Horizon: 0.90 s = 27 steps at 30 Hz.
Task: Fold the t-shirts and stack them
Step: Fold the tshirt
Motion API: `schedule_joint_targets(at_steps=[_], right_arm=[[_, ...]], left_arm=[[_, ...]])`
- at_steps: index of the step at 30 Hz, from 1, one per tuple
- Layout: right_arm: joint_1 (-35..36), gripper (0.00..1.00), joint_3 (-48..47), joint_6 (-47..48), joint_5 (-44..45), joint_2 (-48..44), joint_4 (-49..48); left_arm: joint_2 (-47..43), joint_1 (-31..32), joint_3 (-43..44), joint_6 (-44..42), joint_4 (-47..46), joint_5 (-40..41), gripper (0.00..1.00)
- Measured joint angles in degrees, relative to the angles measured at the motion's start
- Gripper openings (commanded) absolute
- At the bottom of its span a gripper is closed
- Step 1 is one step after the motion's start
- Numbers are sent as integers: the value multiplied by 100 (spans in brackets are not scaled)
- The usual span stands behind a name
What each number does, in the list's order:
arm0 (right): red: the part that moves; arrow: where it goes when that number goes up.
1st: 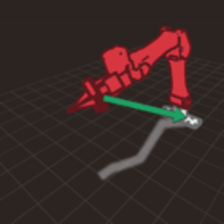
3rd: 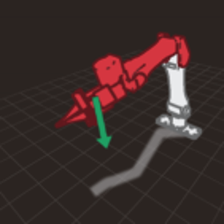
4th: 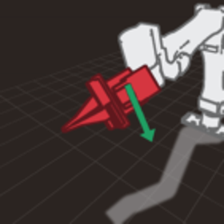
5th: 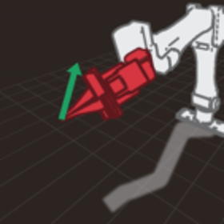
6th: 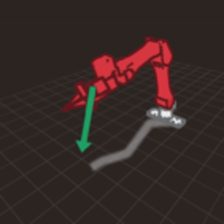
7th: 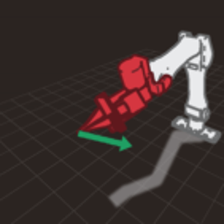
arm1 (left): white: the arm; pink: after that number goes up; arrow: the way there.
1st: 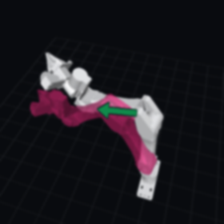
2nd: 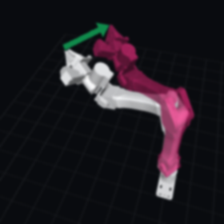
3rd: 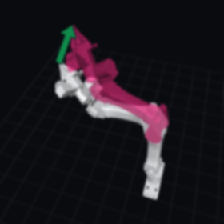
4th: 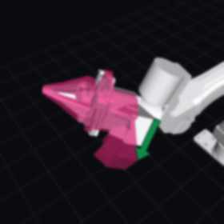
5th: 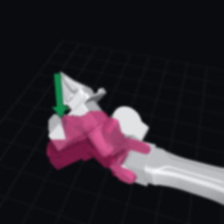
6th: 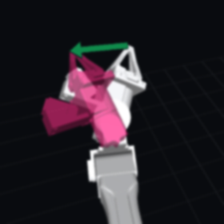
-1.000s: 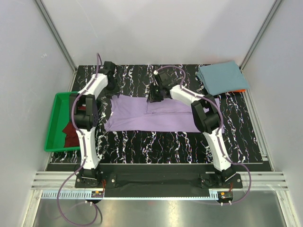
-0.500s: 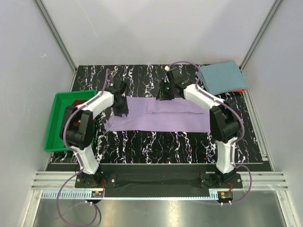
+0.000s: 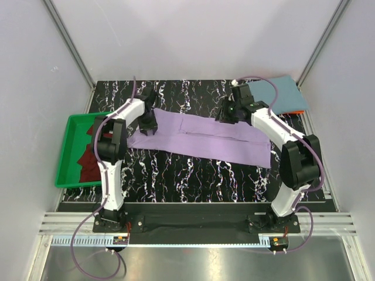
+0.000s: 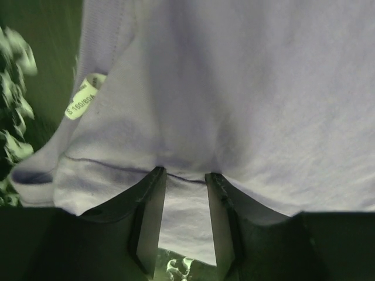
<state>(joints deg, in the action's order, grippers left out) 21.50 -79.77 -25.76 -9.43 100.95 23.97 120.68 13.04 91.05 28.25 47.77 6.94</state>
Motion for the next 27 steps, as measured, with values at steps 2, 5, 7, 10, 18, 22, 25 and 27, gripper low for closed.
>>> schedule_joint_targets(at_steps=[2, 5, 7, 10, 18, 22, 25, 27], right_arm=[[-223, 34, 76, -9, 107, -15, -4], [-476, 34, 199, -24, 273, -15, 17], [-562, 30, 234, -15, 398, -15, 83], [-629, 26, 216, 0, 483, 39, 166], [-1410, 20, 328, -133, 741, 575, 348], [-2050, 19, 599, -227, 946, 599, 474], [-2417, 18, 791, -308, 1093, 599, 544], [-2546, 17, 914, -365, 1158, 614, 570]], left_arm=[[437, -59, 688, -63, 129, 68, 42], [1119, -101, 1843, -199, 323, 87, 43], [1458, -116, 2455, -295, 363, 96, 46], [1539, -122, 2719, -363, 345, 107, 49], [634, -120, 1821, -330, -109, -83, 52], [732, -122, 1917, -286, -264, -225, 52], [1071, -122, 2026, -243, -323, -332, 52], [1309, -127, 2039, -229, -337, -328, 53]])
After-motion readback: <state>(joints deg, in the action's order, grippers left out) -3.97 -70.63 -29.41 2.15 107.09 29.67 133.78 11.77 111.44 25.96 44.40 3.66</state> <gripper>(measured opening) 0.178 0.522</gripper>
